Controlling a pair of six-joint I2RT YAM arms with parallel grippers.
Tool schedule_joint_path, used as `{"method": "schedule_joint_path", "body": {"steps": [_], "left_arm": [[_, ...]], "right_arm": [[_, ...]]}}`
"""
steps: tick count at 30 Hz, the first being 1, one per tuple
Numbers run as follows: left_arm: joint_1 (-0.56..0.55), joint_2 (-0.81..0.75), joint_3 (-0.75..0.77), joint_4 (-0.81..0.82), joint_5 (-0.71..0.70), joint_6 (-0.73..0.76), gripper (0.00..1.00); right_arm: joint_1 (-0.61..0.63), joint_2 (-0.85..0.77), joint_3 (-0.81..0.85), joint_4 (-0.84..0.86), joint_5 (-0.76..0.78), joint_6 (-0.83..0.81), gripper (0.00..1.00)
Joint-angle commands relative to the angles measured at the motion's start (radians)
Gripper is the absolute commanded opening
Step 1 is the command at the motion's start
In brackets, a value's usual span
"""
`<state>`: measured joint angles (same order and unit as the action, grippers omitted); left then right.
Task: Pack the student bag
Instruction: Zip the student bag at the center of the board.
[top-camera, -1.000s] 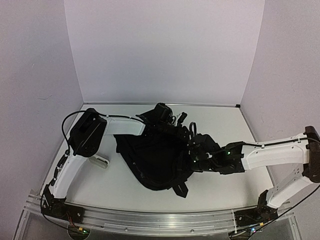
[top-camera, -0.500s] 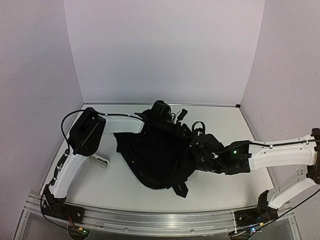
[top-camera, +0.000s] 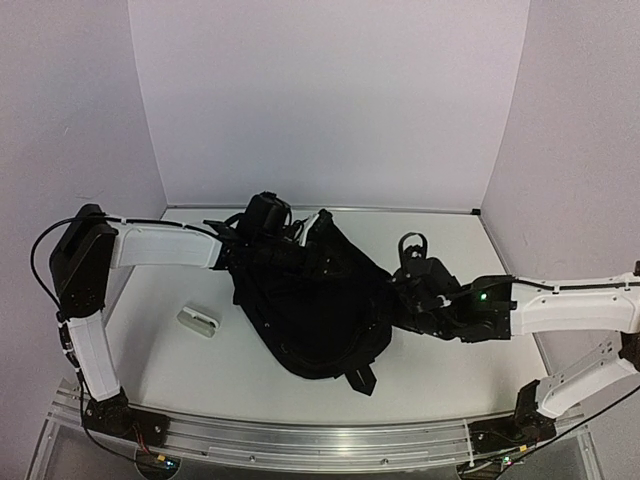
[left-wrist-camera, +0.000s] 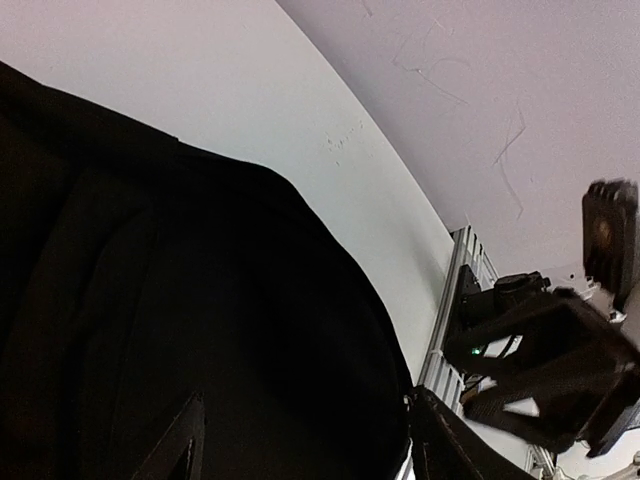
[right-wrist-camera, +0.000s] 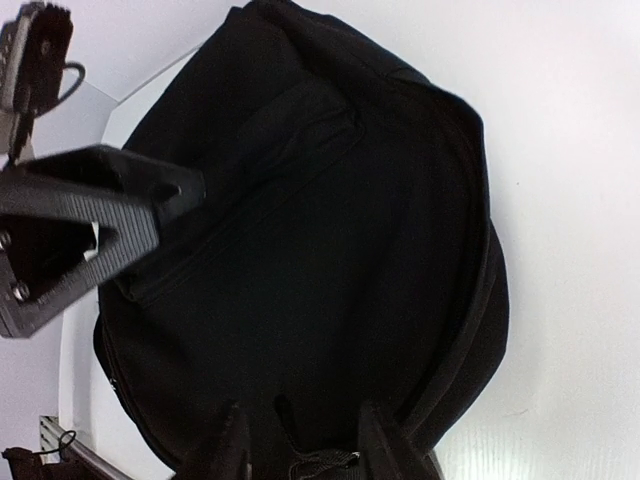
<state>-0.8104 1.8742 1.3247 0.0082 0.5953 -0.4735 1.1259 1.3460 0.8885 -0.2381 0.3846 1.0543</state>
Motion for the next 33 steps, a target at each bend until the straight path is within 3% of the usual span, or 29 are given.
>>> {"method": "schedule_joint_path", "body": {"steps": [1,7,15,18,22,33], "left_arm": [[-0.021,-0.048,-0.05,0.018,-0.006,-0.017,0.7],[-0.071,-0.048,-0.051,0.014,0.053,-0.026,0.72],[-0.116,-0.014,-0.025,0.017,0.092,-0.04,0.74],[-0.134,0.004,-0.007,0.023,0.105,-0.038,0.67],[-0.151,0.025,-0.003,0.044,0.114,-0.042,0.5],[-0.163,0.058,0.038,0.072,0.118,-0.045,0.43]], "right_arm": [[-0.084,-0.104,-0.01,-0.023,0.046,-0.022,0.4],[-0.219,-0.17,-0.076,-0.033,-0.006,-0.07,0.5],[-0.245,-0.13,-0.086,-0.032,-0.059,-0.073,0.52],[-0.245,-0.109,-0.086,-0.03,-0.075,-0.066,0.52],[-0.245,-0.101,-0.087,-0.025,-0.083,-0.063,0.52],[-0.244,-0.048,-0.08,-0.009,-0.127,-0.073,0.48]]}}
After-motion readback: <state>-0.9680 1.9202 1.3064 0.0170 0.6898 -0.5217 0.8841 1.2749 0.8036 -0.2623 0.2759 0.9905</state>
